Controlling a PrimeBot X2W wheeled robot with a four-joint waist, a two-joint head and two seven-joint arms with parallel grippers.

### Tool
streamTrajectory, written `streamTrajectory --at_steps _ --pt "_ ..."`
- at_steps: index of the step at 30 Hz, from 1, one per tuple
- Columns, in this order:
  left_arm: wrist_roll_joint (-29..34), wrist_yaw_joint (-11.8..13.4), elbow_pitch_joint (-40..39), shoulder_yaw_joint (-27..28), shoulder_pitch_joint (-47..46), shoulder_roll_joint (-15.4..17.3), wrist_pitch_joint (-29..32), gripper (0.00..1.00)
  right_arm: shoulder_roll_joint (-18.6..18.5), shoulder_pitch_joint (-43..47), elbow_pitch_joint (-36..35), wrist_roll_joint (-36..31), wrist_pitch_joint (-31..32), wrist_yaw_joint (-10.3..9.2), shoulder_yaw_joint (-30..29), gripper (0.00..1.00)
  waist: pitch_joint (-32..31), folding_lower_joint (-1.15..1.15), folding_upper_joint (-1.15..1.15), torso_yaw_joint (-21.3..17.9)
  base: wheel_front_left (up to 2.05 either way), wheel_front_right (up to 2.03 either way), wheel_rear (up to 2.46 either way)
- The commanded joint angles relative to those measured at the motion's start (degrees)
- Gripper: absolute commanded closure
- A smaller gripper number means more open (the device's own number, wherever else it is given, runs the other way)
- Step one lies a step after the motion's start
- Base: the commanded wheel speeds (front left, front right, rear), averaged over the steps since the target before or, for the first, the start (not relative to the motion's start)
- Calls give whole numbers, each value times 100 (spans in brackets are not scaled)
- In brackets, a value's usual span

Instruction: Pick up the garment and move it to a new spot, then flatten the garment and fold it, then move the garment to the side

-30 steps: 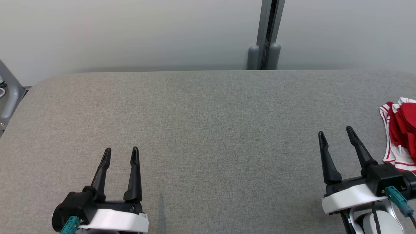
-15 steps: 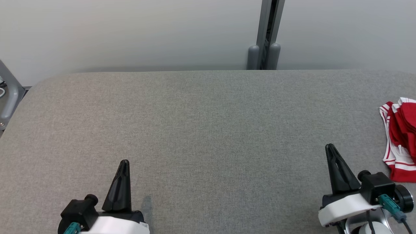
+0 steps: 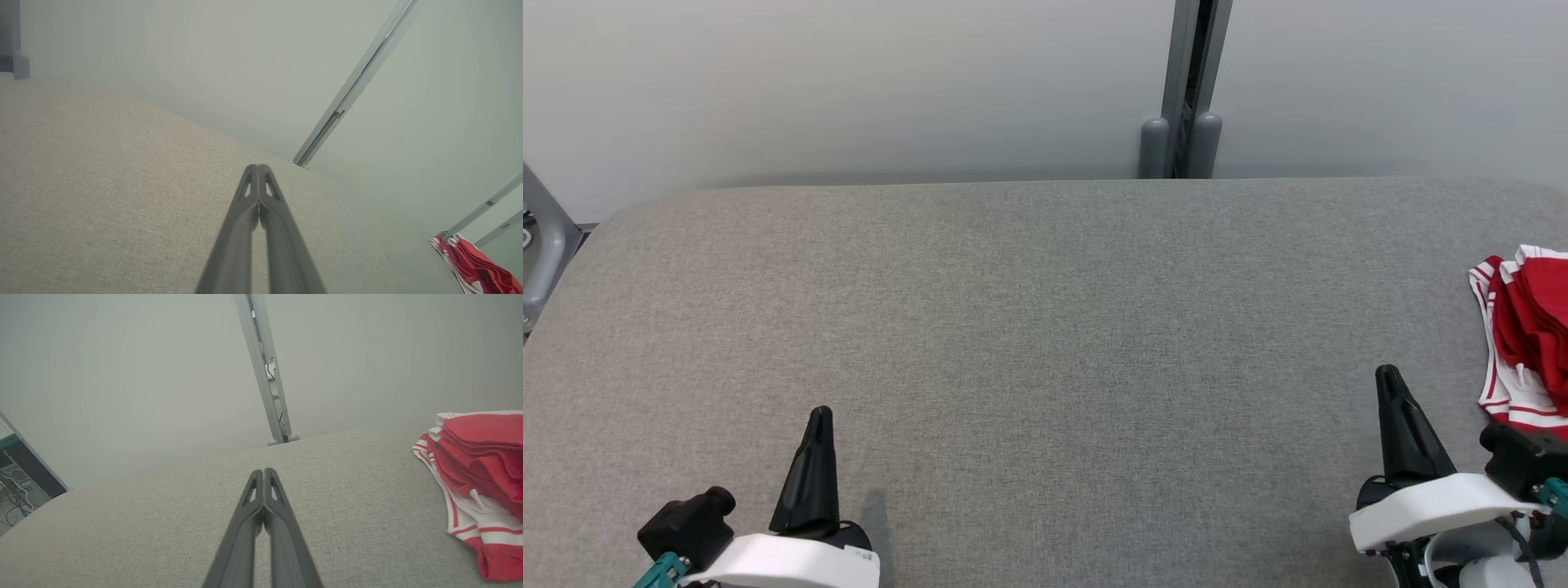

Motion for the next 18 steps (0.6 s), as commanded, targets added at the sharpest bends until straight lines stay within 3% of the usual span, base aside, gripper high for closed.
streamTrajectory --at_steps 1,18 --pt "-203 -50 -55 36 -209 45 22 100 -38 -102 -97 250 63 0 -68 100 -3 0 0 -3 0 0 0" --pt "-1595 -219 148 141 -394 100 300 100 -55 -101 -71 1905 515 0 -317 100 -47 0 0 -52 0 0 0"
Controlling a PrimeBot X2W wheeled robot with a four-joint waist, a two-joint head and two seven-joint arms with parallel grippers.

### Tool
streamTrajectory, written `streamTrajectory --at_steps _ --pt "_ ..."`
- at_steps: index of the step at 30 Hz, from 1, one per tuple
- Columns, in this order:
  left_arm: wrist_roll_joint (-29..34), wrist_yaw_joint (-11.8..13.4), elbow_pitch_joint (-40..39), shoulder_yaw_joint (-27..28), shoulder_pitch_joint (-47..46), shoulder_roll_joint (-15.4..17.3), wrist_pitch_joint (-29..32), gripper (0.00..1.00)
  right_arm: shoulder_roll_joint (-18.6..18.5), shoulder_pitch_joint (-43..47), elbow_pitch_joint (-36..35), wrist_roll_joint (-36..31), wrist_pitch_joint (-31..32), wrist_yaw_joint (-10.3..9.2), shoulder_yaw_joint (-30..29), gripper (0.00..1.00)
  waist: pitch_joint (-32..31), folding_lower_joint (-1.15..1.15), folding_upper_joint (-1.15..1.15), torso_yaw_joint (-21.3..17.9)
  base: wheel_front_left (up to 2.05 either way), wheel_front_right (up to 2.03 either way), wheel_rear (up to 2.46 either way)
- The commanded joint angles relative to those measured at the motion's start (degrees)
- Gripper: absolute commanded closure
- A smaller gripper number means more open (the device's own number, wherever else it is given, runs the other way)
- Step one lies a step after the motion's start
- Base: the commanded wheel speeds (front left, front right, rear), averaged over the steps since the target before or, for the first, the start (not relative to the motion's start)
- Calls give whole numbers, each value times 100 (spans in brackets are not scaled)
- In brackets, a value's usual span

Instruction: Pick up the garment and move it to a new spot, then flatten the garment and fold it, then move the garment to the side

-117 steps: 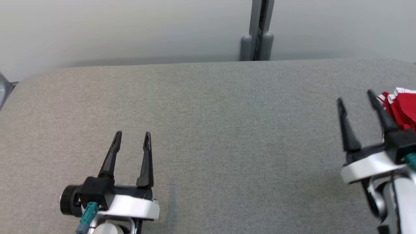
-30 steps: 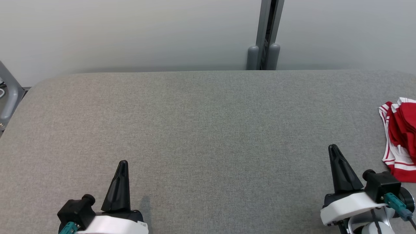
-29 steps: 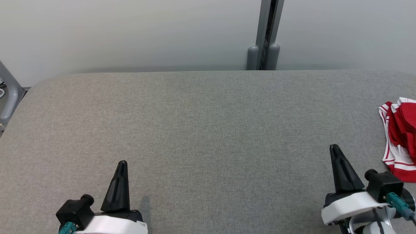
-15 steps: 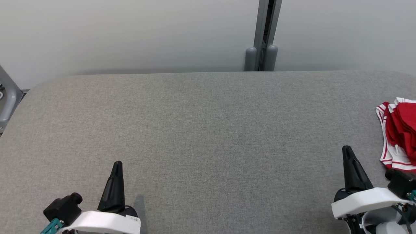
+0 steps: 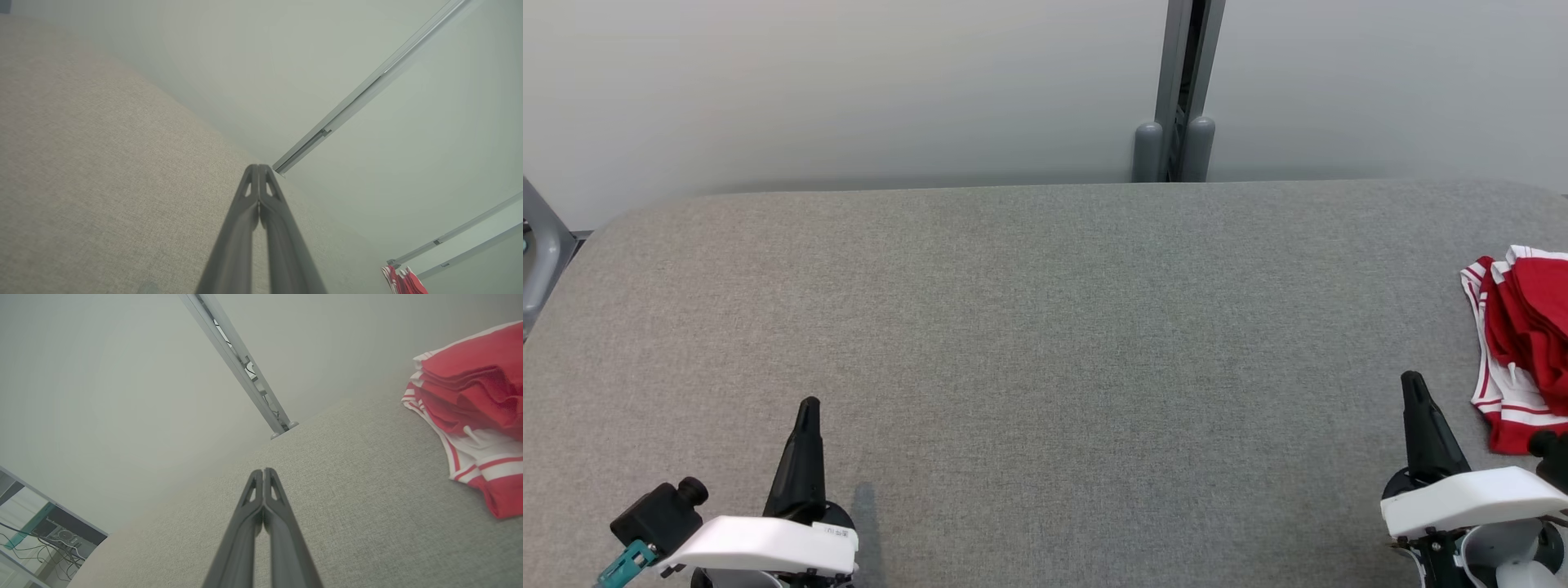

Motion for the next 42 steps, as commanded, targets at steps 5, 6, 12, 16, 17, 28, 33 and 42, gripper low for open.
streamTrajectory --at_steps 5,6,12,16,17,28,33,42 --pt "-478 -78 0 67 -205 69 94 100 -53 -102 -68 573 158 1 -101 100 -14 0 0 -15 0 0 0" --pt "-547 -88 11 73 -214 71 110 100 -54 -102 -66 658 179 1 -115 100 -16 0 0 -18 0 0 0" --pt "-956 -136 70 109 -261 85 196 100 -58 -104 -56 1146 315 1 -185 100 -32 0 0 -35 0 0 0" --pt "-1212 -170 103 133 -302 90 252 100 -62 -104 -49 1458 402 1 -235 100 -42 0 0 -47 0 0 0" --pt "-1275 -175 112 139 -312 91 268 100 -63 -104 -48 1532 422 1 -248 100 -45 0 0 -50 0 0 0" --pt "-1977 -261 195 212 -398 102 419 100 -71 -106 -30 2384 661 1 -376 100 -75 0 0 -84 0 0 0" --pt "-2243 -290 228 240 -430 106 482 100 -75 -106 -23 2711 753 1 -430 100 -88 0 0 -98 0 0 0" --pt "-2697 -344 286 291 -480 110 591 100 -82 -107 -10 3265 908 1 -517 100 -111 0 0 -124 0 0 0"
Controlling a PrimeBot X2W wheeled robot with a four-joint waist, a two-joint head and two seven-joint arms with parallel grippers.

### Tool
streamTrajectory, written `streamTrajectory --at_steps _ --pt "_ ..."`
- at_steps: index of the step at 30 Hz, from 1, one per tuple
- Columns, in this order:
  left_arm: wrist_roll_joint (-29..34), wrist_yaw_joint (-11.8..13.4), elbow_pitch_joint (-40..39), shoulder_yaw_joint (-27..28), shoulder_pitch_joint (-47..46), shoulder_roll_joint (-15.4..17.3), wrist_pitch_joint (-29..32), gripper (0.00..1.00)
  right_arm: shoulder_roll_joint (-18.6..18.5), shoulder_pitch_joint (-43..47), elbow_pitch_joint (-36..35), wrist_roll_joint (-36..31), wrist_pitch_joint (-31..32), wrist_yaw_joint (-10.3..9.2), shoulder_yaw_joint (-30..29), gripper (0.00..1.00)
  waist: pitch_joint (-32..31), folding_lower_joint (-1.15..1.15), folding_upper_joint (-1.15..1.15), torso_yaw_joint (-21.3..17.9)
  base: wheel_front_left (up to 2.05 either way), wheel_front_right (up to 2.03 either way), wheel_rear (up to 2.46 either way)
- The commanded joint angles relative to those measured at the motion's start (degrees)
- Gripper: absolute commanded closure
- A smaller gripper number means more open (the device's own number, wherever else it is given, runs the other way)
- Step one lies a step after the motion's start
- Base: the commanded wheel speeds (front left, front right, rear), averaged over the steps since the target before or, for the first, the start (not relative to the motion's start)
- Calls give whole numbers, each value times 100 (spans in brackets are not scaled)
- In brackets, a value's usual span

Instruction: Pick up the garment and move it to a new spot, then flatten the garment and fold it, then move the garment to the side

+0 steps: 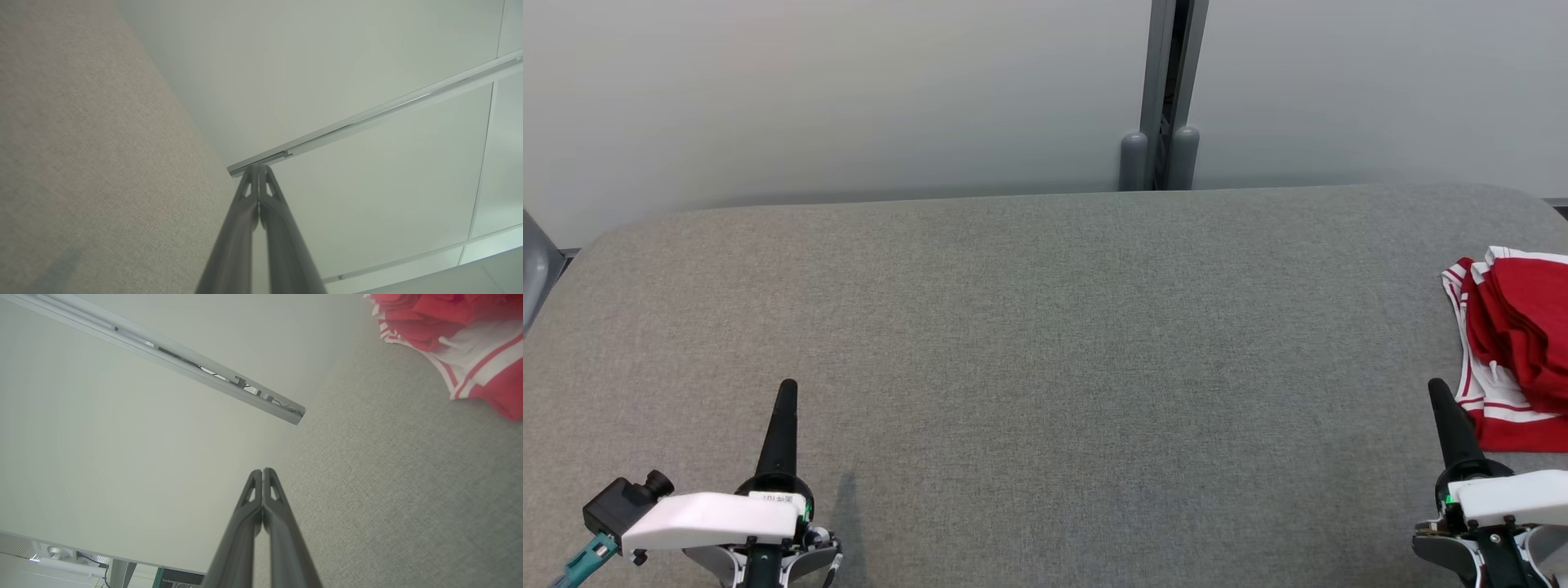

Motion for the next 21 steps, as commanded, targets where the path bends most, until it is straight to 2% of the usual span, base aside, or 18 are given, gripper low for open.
streamTrajectory --at_steps 1,21 --pt "-148 -49 -13 39 -144 28 33 100 -62 -96 -32 185 63 2 -51 100 -5 0 0 -5 0 0 0" --pt "-991 -147 98 148 -249 31 240 100 -72 -93 -5 1217 348 2 -215 100 -53 0 0 -60 0 0 0"
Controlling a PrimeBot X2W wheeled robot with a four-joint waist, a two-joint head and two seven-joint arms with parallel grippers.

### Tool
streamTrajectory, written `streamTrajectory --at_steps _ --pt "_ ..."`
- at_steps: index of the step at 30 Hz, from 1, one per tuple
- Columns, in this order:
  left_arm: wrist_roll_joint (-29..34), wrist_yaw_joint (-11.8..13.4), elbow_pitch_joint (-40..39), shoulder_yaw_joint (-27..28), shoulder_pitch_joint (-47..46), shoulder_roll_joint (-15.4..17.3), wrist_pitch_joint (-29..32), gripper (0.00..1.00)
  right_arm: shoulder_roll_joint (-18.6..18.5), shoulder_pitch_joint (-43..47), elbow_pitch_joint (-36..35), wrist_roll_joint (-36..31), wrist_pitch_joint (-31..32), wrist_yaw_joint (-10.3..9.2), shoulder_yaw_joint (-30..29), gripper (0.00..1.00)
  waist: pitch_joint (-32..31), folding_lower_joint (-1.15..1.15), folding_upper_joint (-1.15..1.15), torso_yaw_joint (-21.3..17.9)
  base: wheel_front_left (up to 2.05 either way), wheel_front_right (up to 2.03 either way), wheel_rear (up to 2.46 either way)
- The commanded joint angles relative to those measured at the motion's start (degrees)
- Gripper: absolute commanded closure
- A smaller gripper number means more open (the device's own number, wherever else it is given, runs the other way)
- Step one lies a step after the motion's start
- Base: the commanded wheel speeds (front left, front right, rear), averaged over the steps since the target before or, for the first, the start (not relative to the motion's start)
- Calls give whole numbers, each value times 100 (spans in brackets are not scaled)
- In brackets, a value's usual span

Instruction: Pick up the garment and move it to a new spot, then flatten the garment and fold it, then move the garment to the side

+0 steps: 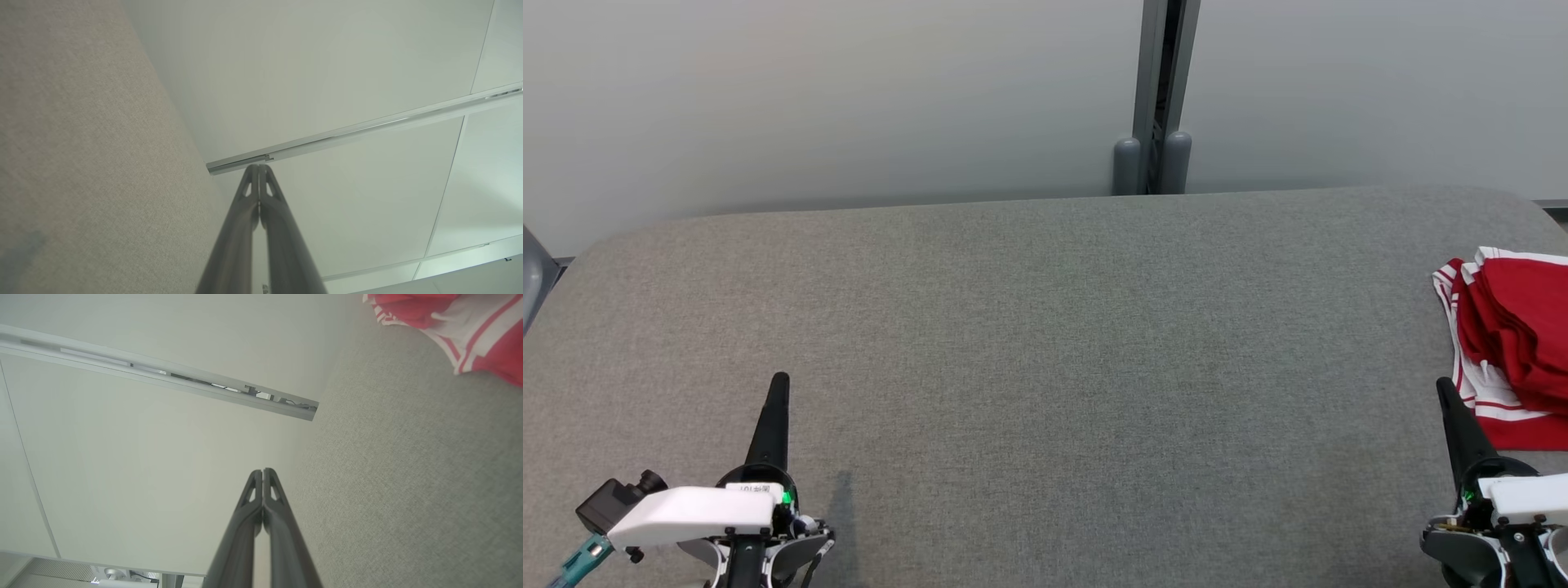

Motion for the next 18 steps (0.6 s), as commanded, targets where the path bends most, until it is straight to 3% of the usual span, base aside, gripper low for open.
streamTrajectory --at_steps 1,18 --pt "-113 -48 -10 39 -133 26 29 100 -61 -81 -11 125 55 2 -44 100 -3 0 0 -3 0 0 0" --pt "-754 -117 83 128 -205 21 198 100 -67 -80 12 919 272 2 -167 100 -46 0 0 -52 0 0 0"
